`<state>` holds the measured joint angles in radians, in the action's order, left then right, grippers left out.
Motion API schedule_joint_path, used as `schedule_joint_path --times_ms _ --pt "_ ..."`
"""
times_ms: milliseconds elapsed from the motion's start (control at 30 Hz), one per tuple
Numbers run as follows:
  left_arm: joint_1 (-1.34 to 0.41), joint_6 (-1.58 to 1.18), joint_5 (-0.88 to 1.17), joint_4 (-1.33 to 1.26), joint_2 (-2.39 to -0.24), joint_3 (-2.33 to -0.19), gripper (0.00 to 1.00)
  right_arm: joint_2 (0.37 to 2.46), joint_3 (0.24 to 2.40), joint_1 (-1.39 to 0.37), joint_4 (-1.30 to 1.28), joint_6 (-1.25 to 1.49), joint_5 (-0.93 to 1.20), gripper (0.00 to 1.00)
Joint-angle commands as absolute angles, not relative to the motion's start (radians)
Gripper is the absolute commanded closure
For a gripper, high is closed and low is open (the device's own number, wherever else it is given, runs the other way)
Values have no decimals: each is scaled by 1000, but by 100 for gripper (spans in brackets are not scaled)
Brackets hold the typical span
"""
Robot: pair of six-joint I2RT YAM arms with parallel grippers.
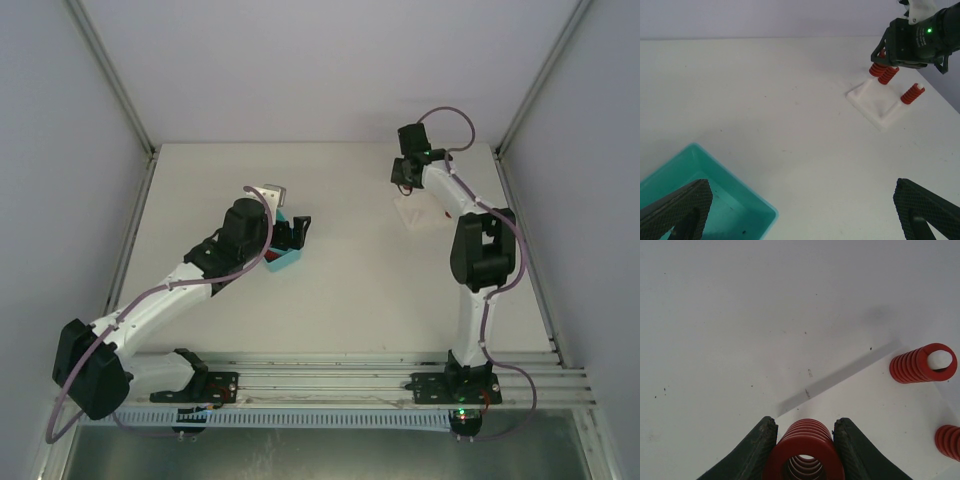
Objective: Install the large spring
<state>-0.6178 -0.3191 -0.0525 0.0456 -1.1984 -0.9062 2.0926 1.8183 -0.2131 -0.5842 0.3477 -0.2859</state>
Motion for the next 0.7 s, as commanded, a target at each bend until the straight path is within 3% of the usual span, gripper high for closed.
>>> schedule_joint_path --times_ms 0,667 --pt "-614 -324 -54 50 -1190 -914 1 2088 1813 -210 -564 379 -278 100" --pt "-613 -319 -60 70 -1171 -911 1 2163 1799 -205 -565 418 -247 98"
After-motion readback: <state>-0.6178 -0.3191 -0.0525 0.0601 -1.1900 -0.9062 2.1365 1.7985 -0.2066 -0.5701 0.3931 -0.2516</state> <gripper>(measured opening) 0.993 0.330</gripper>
